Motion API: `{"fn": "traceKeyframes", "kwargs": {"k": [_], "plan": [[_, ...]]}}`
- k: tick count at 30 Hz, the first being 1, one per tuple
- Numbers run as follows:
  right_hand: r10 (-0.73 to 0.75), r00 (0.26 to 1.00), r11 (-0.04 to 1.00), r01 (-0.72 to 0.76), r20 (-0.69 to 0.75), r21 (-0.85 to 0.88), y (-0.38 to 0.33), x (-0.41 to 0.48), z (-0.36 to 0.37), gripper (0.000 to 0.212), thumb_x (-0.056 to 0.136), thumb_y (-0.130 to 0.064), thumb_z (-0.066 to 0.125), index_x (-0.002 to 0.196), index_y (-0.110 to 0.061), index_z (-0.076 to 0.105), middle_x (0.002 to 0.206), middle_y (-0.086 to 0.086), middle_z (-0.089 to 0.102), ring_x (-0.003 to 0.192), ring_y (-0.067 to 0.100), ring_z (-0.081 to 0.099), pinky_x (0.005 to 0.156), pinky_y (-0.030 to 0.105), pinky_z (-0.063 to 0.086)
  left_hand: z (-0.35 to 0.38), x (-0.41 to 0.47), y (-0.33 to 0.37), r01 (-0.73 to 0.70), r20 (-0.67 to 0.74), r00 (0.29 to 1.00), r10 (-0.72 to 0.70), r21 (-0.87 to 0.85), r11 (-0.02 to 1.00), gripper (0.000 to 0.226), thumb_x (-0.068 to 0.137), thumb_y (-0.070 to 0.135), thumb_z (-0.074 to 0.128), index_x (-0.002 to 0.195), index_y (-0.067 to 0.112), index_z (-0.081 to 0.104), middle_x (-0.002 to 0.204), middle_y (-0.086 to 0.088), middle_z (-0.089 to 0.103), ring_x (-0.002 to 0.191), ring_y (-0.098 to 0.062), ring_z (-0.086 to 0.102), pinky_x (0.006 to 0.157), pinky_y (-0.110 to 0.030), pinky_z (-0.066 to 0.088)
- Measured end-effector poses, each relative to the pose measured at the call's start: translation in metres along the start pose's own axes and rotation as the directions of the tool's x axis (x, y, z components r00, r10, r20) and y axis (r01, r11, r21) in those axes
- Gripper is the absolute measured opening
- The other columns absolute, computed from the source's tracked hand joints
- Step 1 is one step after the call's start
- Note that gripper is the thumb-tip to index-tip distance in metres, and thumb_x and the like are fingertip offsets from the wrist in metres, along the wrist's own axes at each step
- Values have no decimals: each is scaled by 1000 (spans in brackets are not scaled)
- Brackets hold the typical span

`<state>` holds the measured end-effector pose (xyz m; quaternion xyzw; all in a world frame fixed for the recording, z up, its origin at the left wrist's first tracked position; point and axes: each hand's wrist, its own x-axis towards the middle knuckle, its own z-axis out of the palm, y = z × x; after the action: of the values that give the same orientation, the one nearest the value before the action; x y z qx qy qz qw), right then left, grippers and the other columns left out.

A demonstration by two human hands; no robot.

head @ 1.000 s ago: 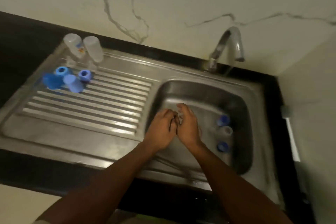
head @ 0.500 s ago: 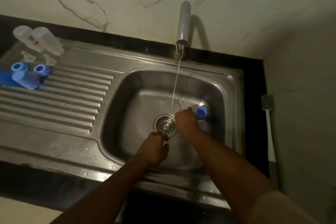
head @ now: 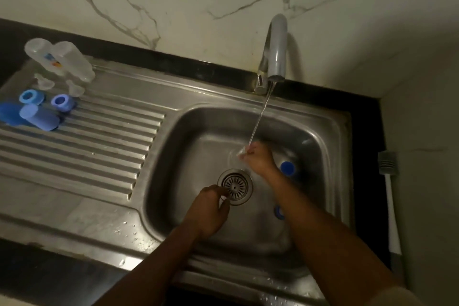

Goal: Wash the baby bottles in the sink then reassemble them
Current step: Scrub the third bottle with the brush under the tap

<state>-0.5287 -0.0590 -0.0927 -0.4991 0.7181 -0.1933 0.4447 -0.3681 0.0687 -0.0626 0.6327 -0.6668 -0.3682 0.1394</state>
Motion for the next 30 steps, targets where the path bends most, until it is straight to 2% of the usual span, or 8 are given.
{"fn": "traceKeyframes", "kwargs": {"k": [3, 7, 13, 17, 19, 22, 26, 30], "plan": [[25, 995, 875, 28, -102, 484, -5, -11, 3, 42, 87, -2, 68, 123, -19, 53, 107, 0, 61, 94, 13, 61, 74, 17, 51, -10, 5, 0, -33, -13, 999, 33, -15, 999, 25, 94, 16, 60, 118, 13, 69, 121, -6, 68, 114, -21, 60, 96, -24, 41], [15, 968, 865, 114, -251, 489, -8, -28, 14, 31, 92, -3, 63, 120, -16, 62, 108, -5, 64, 96, 8, 61, 68, 3, 46, -18, 7, -5, -52, 3, 999, 52, -34, 998, 26, 94, 17, 61, 118, 14, 69, 122, -4, 67, 116, -20, 59, 96, -20, 39], [121, 928, 858, 81, -352, 508, -34, -37, 14, 30, 86, -4, 71, 114, -16, 66, 101, -7, 67, 90, 5, 63, 74, 9, 49, -25, 11, -6, -95, 44, 994, 99, -74, 993, 26, 94, 18, 61, 117, 13, 70, 122, -5, 68, 113, -18, 61, 92, -16, 39], [291, 939, 746, -103, -183, 659, -52, -40, 0, 7, 87, -13, 73, 92, -14, 68, 87, 9, 71, 76, 16, 65, 79, 33, 58, -27, 17, 0, -191, 60, 978, 201, -148, 970, 18, 91, 10, 62, 104, 7, 74, 109, -10, 72, 102, -25, 66, 89, -28, 49], [351, 936, 533, -230, 35, 815, -65, -46, -12, 8, 91, -16, 69, 92, -8, 66, 77, 8, 67, 66, 13, 61, 66, 27, 58, -27, 21, 7, -201, 45, 976, 213, -190, 961, 16, 91, 8, 61, 100, 5, 74, 105, -9, 72, 99, -22, 66, 88, -31, 51], [362, 922, 405, -286, 135, 868, -83, -53, -32, 16, 94, -22, 63, 96, -6, 63, 72, 5, 60, 58, 9, 52, 54, 19, 45, -27, 28, 15, -167, 29, 983, 181, -273, 947, 15, 92, 5, 58, 97, 4, 72, 100, -7, 71, 92, -18, 65, 85, -32, 53], [408, 908, 614, -348, 92, 708, -93, -69, -43, 26, 97, -35, 59, 83, -13, 61, 63, -1, 52, 54, 7, 43, 54, 19, 36, -39, 43, 31, -20, -111, 993, -30, -422, 906, 25, 96, 13, 59, 121, 10, 62, 117, -5, 66, 97, -16, 63, 84, -29, 54], [437, 897, 644, -369, 74, 670, -86, -92, -33, 34, 95, -41, 61, 70, -18, 59, 54, -4, 47, 45, 5, 37, 45, 18, 31, -59, 54, 58, -71, -34, 997, 64, -600, 797, 42, 102, 26, 56, 143, 22, 47, 126, 15, 52, 112, -6, 56, 85, -14, 43]]}}
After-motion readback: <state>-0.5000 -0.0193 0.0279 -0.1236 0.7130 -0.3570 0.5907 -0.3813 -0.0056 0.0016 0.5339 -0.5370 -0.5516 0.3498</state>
